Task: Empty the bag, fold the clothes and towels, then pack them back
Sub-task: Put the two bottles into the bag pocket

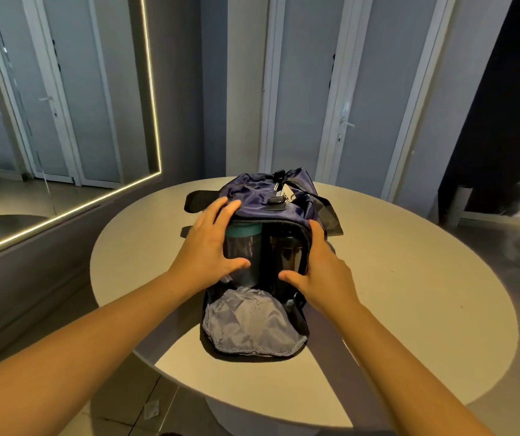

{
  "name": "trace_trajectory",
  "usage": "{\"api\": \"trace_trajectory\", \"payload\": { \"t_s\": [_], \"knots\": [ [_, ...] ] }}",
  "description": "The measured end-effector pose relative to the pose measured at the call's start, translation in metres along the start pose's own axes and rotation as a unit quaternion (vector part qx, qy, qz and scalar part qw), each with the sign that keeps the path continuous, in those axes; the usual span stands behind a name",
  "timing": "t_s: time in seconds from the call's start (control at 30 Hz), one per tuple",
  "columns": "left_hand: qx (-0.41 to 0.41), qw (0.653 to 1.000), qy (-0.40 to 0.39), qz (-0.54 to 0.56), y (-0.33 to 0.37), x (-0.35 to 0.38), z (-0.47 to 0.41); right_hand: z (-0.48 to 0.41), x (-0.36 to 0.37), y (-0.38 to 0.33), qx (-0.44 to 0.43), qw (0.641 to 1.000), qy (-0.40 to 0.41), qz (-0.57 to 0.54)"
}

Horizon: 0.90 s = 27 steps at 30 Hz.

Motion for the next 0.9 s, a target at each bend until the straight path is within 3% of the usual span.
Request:
{"api": "trace_trajectory", "payload": {
  "t_s": [0.4,0.5,0.67,0.77,0.9],
  "knots": [
    [0.011,0.999,-0.02,-0.027,0.003,0.006,0.0,-0.002,0.019,0.014,0.051,0.998,0.043,-0.001],
    [0.032,0.995,0.016,-0.096,0.005,-0.009,-0.007,0.004,0.0,0.016,0.023,0.997,0.044,-0.053],
    [0.084,0.994,0.015,-0.064,0.011,-0.003,-0.006,0.003,-0.035,-0.012,-0.094,0.98,0.175,0.024],
    [0.085,0.993,0.04,-0.065,0.011,-0.005,-0.003,-0.006,-0.03,-0.032,-0.172,0.974,0.139,0.039],
    [0.066,0.996,0.049,-0.038,0.01,-0.014,-0.007,-0.014,-0.023,-0.036,-0.176,0.976,0.128,0.028]
  ]
}}
Point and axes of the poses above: each hand's wrist, its own z-axis away from the middle knuckle, its own x-axis out of the palm, y = z × x, the point moved 7 cm from there along -z, towards the middle knuckle, and after that the axes turned 11 degrees about x, right-handed, at the moved point
